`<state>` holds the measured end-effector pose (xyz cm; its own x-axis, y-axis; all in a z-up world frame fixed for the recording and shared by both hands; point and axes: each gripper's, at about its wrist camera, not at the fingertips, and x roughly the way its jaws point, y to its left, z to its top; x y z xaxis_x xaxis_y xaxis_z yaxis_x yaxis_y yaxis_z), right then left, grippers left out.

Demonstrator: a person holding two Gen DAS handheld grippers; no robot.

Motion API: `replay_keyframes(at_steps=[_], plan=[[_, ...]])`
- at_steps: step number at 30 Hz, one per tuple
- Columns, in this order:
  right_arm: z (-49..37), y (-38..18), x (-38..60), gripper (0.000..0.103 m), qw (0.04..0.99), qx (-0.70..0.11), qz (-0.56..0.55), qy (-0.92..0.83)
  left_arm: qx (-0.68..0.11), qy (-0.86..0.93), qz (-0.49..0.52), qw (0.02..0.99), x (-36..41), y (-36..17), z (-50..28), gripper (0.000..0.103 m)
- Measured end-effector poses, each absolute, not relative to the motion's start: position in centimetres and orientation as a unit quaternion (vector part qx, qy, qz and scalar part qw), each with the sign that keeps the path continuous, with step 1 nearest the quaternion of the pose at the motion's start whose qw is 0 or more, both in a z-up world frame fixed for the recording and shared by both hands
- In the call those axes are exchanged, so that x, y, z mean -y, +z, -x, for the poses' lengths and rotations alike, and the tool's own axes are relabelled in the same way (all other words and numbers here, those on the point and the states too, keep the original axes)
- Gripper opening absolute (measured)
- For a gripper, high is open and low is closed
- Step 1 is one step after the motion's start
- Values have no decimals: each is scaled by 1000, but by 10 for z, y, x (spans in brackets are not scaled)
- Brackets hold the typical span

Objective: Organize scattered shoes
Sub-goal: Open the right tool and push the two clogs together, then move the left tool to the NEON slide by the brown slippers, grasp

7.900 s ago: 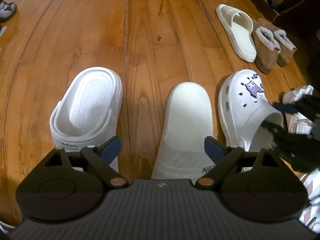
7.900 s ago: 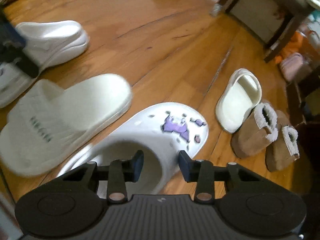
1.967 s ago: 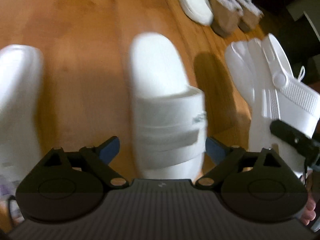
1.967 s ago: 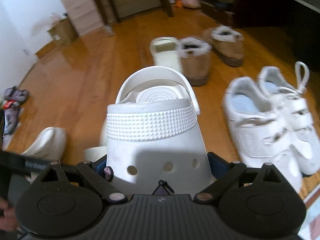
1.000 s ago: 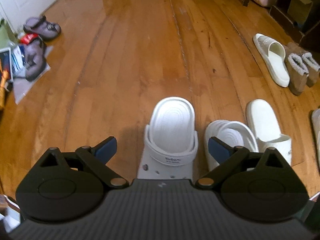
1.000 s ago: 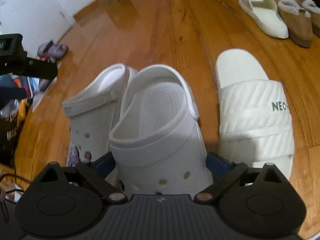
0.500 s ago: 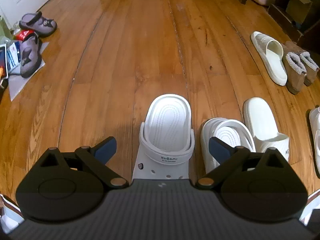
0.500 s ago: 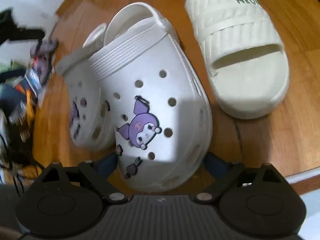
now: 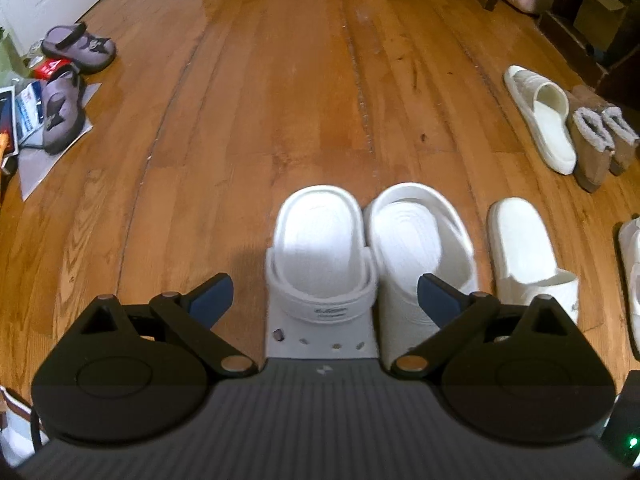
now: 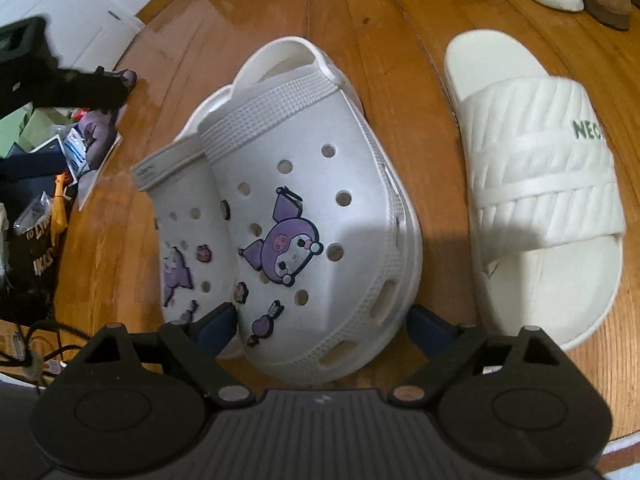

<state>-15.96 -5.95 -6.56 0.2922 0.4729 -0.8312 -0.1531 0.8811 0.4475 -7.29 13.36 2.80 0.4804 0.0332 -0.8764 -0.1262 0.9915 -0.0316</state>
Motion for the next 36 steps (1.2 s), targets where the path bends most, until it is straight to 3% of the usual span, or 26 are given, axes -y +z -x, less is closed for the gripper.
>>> replay_keyframes(at_steps=[9,17,26,36], plan=[[160,-52,102,96,817,-526,-179,153,-520,6,78,851,-106,17,51,100],[149,-33,157,96,835,-498,-193,133,-503,-42,7,863,-38,28,-1,100],[94,5,217,95,880,-430,-182,80,-554,-116,-54,823,56,-4,-119,97],[36,-25,239,95,870,-436,-227,43,-483,-113,-77,865,111,-46,-220,94]])
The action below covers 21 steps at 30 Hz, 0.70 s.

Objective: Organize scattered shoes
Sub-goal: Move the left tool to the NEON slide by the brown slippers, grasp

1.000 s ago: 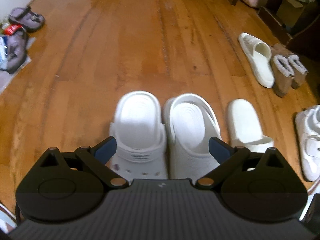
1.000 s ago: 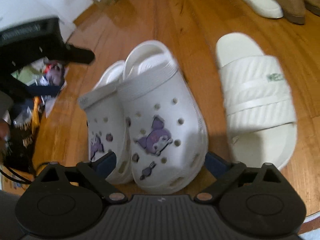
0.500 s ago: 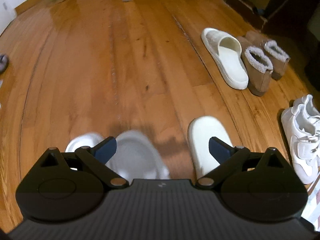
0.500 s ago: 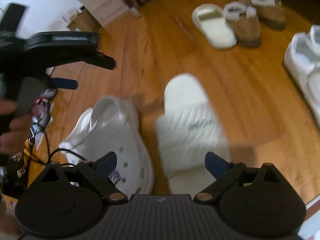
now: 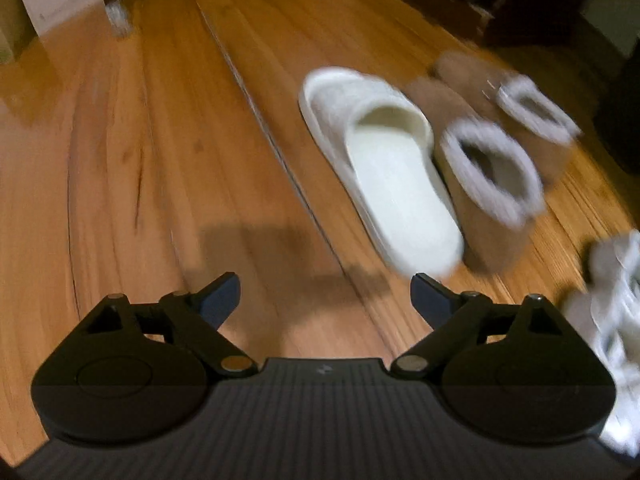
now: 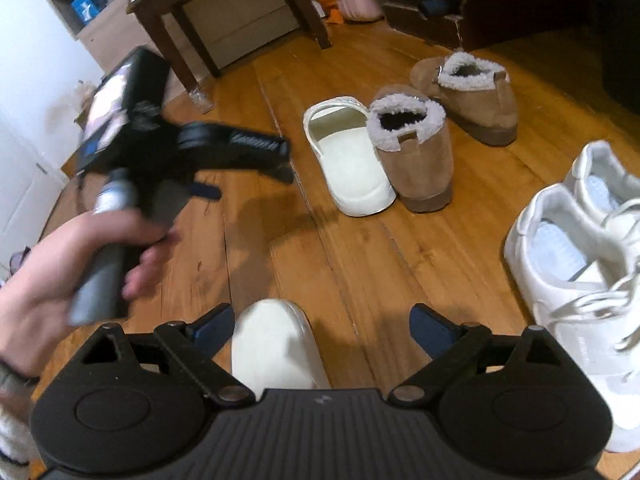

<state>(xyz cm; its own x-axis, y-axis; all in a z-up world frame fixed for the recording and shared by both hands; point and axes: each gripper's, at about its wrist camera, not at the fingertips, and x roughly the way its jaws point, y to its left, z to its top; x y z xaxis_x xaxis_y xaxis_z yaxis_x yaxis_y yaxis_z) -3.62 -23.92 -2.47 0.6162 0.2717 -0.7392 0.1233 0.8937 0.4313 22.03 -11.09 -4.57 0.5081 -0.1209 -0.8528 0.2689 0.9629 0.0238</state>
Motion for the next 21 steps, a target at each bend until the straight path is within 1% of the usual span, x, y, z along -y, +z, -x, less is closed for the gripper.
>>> replay_keyframes(at_steps=[5,6,7,10,14,15,16,17,18,19,20,21], plan=[[41,-39,252,95,839,-442,-309,74,-455,-124,-77,878,130,-63,-262,94],[43,-40,255,95,832,-443,-323,84,-451,-126,-83,880,136,-67,-269,94],[44,-41,259,95,829,-442,-332,89,-445,-121,-113,880,147,-73,-276,94],[48,-39,265,95,833,-440,-326,76,-412,-110,-168,889,170,-82,-285,94],[45,-45,272,95,839,-442,-314,54,-410,-89,-192,887,188,-96,-301,94],[44,-48,274,95,837,-445,-314,50,-411,-87,-188,888,186,-96,-303,91],[43,-51,276,95,835,-448,-317,47,-411,-87,-172,891,186,-97,-307,76],[44,-53,278,95,833,-450,-320,44,-412,-87,-157,893,184,-99,-310,49],[45,-55,279,95,832,-452,-320,42,-413,-83,-146,895,182,-98,-311,40],[47,-56,280,95,831,-454,-320,39,-414,-80,-136,896,180,-97,-312,17],[48,-58,281,95,830,-456,-319,37,-415,-76,-126,898,178,-96,-313,13],[49,-59,283,95,829,-458,-319,34,-416,-73,-114,899,175,-95,-314,13]])
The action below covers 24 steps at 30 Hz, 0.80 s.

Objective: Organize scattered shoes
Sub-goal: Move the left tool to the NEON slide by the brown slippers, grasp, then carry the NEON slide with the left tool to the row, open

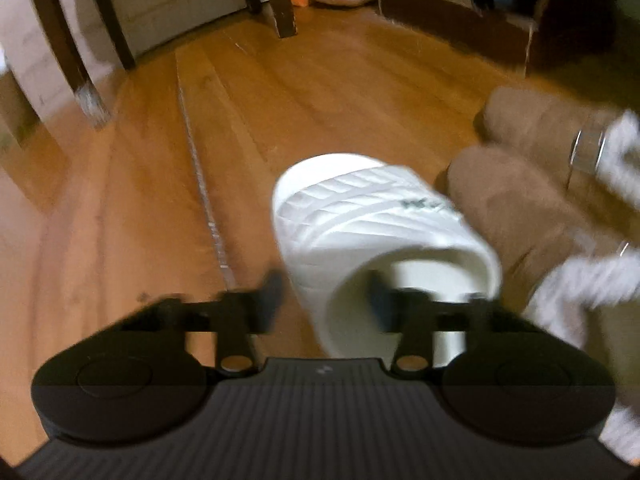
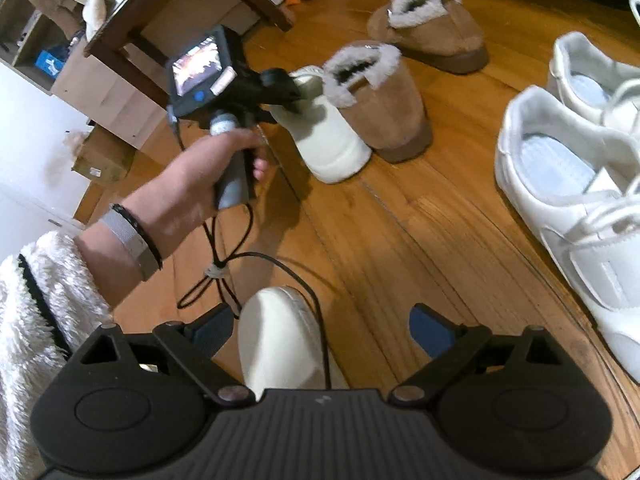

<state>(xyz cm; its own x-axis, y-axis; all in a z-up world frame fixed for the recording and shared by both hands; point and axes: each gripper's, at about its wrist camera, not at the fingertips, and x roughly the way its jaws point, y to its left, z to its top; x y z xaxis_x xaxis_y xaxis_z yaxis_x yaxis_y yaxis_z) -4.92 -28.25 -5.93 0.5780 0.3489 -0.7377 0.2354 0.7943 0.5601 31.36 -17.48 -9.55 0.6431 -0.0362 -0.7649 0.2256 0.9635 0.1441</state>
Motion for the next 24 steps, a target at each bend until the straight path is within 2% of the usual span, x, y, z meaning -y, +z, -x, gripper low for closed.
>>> replay_keyframes(at_steps=[3,8,12,16,24], plan=[[57,-63,287,95,827,-466,-315,25,-419,-82,-45,903,155,-91,-314,8],[67,-70,291,95,811,-485,-327,23,-395,-78,-20,915,132,-72,-296,8],[80,-58,292,95,773,-501,-386,59,-422,-134,74,894,114,-60,-288,9],[86,-38,284,96,753,-479,-433,127,-431,-151,68,887,116,-45,-271,9],[112,-41,279,96,751,-519,-398,93,-469,-205,96,853,107,-24,-203,10]])
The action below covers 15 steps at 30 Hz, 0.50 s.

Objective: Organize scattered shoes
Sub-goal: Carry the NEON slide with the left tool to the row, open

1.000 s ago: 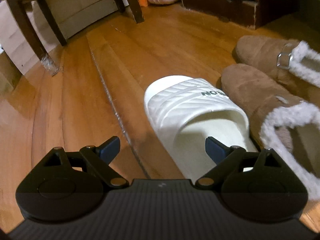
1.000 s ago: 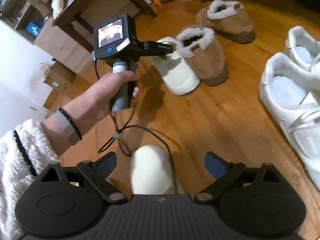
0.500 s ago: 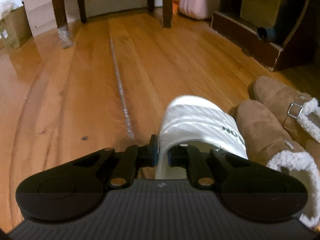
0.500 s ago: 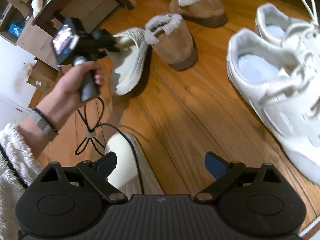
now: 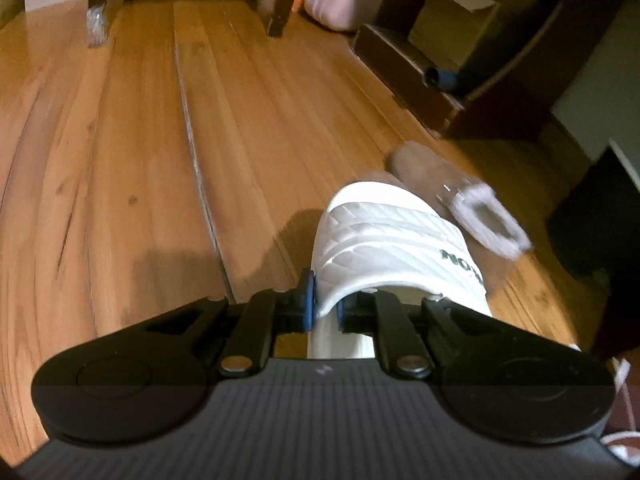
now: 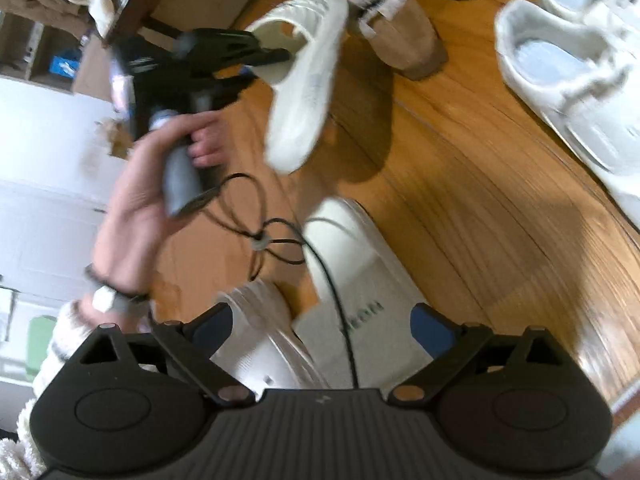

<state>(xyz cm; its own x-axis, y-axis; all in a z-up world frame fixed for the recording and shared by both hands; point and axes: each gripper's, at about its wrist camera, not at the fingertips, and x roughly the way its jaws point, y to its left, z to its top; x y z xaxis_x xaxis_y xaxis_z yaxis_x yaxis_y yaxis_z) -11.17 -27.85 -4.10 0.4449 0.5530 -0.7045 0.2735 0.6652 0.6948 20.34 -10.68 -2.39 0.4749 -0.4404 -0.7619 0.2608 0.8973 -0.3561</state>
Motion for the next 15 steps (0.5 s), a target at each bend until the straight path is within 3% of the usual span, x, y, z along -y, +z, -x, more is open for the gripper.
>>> replay_keyframes(at_steps=[6,9,12,15], plan=[[134,-34,269,96,742,-538,-391,83,-495,-227,54,837,117,-24,-148,11],[145,-26,263,94,752,-534,-378,78,-504,-256,65,823,126,-18,-114,16],[156,-18,262,94,770,-540,-336,53,-546,-259,78,793,132,-23,-95,29],[167,-12,264,94,792,-546,-272,17,-585,-253,76,767,126,-29,-63,62]])
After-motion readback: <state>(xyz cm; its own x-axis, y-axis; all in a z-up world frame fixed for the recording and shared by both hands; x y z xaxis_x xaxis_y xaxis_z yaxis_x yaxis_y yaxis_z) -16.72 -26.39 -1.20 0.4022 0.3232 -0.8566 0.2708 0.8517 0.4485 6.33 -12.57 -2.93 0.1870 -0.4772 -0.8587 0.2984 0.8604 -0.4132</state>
